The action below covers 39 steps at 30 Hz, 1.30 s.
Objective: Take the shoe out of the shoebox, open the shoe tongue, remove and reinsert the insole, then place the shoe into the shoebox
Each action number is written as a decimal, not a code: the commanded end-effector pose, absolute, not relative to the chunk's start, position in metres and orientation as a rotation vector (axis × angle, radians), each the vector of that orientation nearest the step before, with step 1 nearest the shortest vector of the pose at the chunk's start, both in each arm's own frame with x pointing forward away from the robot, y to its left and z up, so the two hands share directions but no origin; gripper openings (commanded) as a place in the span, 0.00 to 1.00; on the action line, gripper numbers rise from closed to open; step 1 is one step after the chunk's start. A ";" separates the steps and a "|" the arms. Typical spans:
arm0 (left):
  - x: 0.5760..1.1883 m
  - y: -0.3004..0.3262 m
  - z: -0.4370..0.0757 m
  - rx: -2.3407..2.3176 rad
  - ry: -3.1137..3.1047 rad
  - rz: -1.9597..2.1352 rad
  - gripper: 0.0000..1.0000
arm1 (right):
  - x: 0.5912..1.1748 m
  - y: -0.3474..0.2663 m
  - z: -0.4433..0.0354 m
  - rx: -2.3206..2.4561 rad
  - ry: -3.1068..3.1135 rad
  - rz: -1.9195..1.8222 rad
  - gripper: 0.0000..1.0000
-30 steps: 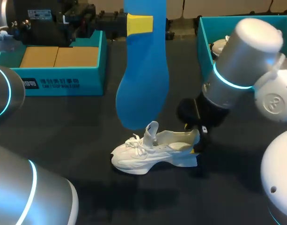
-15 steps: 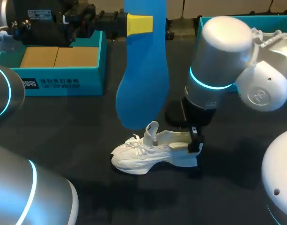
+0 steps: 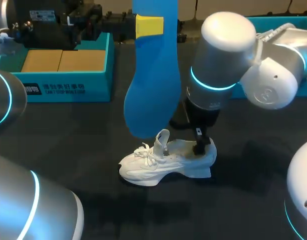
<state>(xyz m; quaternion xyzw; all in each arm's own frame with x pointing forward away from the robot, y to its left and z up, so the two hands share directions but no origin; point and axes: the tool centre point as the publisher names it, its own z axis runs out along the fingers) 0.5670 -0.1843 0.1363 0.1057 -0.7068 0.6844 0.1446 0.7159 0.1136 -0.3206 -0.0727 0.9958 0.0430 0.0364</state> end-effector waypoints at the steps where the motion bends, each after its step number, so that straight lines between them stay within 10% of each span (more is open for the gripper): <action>1: 0.567 -0.186 0.135 0.304 -2.035 1.974 0.00 | 0.725 0.135 -0.339 -0.229 3.072 0.098 1.00; 26: 0.567 -0.186 0.135 0.304 -2.035 1.974 0.00 | 0.733 0.147 -0.393 -0.175 3.063 0.147 1.00; 27: 0.567 -0.186 0.135 0.304 -2.035 1.974 0.00 | 0.734 0.145 -0.395 -0.177 3.064 0.164 0.96; 28: 0.567 -0.186 0.135 0.304 -2.035 1.974 0.00 | 0.735 0.144 -0.395 -0.176 3.064 0.165 0.55; 29: 0.567 -0.186 0.135 0.304 -2.035 1.974 0.00 | 0.736 0.143 -0.396 -0.167 3.063 0.157 0.40; 32: 0.567 -0.186 0.135 0.304 -2.035 1.974 0.00 | 0.737 0.142 -0.393 -0.152 3.052 0.162 0.19; 39: 0.567 -0.186 0.135 0.304 -2.035 1.974 0.00 | 0.736 0.140 -0.387 -0.155 3.038 0.152 0.11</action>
